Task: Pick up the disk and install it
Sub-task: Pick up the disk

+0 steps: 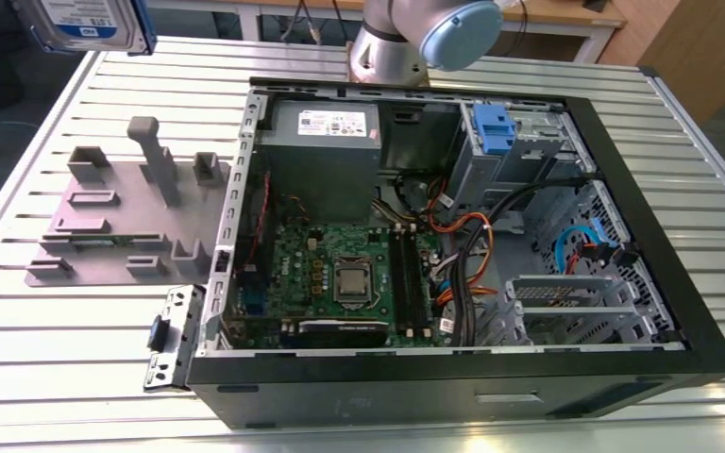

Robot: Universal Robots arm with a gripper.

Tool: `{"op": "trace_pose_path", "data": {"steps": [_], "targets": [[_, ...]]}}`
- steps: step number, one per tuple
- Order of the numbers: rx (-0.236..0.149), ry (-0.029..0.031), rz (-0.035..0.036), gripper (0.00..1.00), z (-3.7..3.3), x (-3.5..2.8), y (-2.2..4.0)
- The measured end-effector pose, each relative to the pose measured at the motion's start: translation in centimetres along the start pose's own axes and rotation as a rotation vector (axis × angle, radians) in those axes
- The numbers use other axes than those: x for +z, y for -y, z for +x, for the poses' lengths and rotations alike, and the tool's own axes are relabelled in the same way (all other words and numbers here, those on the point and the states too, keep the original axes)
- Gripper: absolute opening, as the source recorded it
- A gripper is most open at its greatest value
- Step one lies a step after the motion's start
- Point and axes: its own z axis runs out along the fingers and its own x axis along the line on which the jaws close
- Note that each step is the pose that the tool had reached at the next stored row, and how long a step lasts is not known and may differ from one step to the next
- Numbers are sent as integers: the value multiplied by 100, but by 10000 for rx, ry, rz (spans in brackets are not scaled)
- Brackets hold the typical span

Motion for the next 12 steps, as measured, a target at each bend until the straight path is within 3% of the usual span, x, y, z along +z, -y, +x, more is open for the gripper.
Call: {"op": "trace_pose_path", "data": {"steps": [12], "targets": [[0, 0, 0, 36, 1, 0, 78]]}}
